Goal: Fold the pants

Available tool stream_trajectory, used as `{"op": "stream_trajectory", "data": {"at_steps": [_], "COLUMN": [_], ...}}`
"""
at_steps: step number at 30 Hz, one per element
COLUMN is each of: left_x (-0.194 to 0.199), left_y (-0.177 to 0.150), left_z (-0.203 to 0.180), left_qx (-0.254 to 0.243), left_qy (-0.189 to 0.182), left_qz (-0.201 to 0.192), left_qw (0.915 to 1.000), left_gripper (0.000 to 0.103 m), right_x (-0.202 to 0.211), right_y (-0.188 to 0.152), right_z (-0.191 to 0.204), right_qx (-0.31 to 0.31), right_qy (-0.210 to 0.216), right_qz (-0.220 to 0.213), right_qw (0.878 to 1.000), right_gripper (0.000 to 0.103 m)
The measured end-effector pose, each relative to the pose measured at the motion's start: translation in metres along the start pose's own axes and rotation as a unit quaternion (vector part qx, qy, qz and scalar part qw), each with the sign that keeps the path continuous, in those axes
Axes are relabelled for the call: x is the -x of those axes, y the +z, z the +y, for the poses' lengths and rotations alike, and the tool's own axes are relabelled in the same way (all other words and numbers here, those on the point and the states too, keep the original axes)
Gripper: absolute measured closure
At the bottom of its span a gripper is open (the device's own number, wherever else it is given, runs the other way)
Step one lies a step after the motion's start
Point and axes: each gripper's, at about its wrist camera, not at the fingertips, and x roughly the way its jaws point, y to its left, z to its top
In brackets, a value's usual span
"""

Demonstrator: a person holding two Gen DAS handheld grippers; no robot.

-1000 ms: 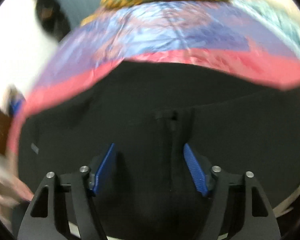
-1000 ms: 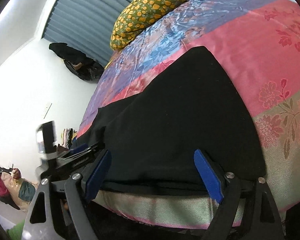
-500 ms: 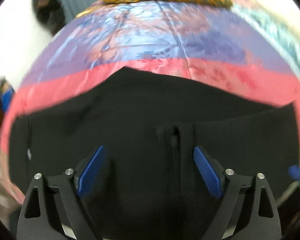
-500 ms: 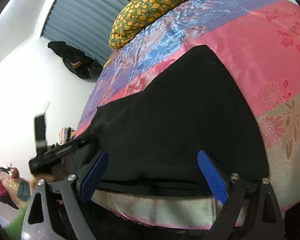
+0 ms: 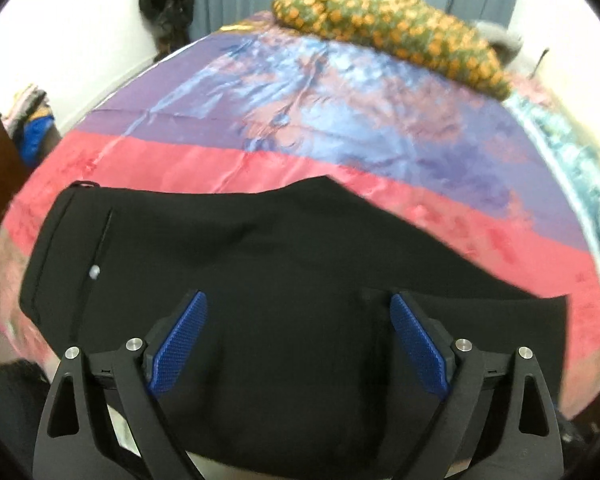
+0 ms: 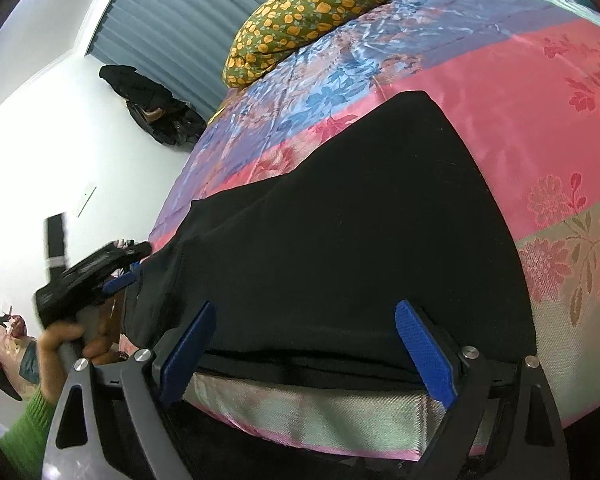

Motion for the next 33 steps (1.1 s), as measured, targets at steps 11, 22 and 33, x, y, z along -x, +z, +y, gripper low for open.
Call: {"op": "stream_trajectory", "data": {"at_steps": [11, 22, 33], "left_x": [-0.034, -0.035, -0.038], "left_y": [-0.059, -0.066, -0.073], "left_z": [-0.030, -0.018, -0.011], "left_qx": [-0.110, -0.087, -0.090], "left_qy": [0.072, 0.027, -0.001], "left_qz": [0.036, 0.029, 0.014], "left_qw": [0.9907, 0.9954, 0.9958], "left_gripper": [0.008, 0.004, 0.001], "right_x": [0.029, 0.042, -0.035], "right_y": [0.004, 0.013, 0.117], "right_z": [0.025, 0.000, -0.073], "right_qx": [0.051, 0.011, -0.152], "right_qy": [-0.013, -0.046, -0.054], "right_qz": [-0.060, -0.022, 0.102], "right_qw": [0.997, 0.999, 0.982], "right_gripper": [0.006, 0.021, 0.052]}}
